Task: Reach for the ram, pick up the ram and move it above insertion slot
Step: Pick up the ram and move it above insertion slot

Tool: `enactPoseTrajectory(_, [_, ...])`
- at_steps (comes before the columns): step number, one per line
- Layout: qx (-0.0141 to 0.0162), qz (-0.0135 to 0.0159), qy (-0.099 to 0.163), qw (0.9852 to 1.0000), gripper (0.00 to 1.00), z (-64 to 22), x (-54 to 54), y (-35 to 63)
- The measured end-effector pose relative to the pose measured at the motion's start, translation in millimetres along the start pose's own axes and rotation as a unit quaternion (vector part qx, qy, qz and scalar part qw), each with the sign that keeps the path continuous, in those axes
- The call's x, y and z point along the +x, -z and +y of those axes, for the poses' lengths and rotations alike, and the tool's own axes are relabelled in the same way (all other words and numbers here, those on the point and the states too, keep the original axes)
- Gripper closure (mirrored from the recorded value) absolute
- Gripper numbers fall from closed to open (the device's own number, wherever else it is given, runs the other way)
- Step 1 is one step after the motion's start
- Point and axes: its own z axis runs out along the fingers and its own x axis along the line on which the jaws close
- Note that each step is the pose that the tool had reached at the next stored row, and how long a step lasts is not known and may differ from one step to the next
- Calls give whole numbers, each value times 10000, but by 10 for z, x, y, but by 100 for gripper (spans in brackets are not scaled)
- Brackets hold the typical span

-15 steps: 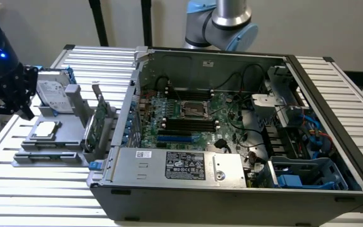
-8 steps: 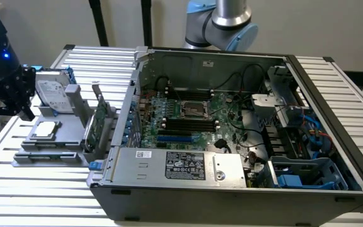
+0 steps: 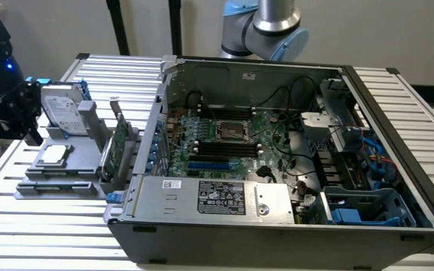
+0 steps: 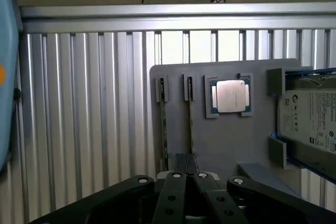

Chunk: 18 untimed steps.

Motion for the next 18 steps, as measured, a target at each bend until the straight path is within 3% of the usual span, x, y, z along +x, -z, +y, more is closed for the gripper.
enactPoseTrajectory(2, [20,-1,45,10000,89,-2,8,-1])
enactPoseTrajectory(14, [20,-8,65,10000,88,-13,18,-2])
enactPoseTrajectory(17, [21,-8,65,10000,70,-15,19,-2])
enactPoseTrajectory(18, [20,-7,65,10000,70,-16,20,-3])
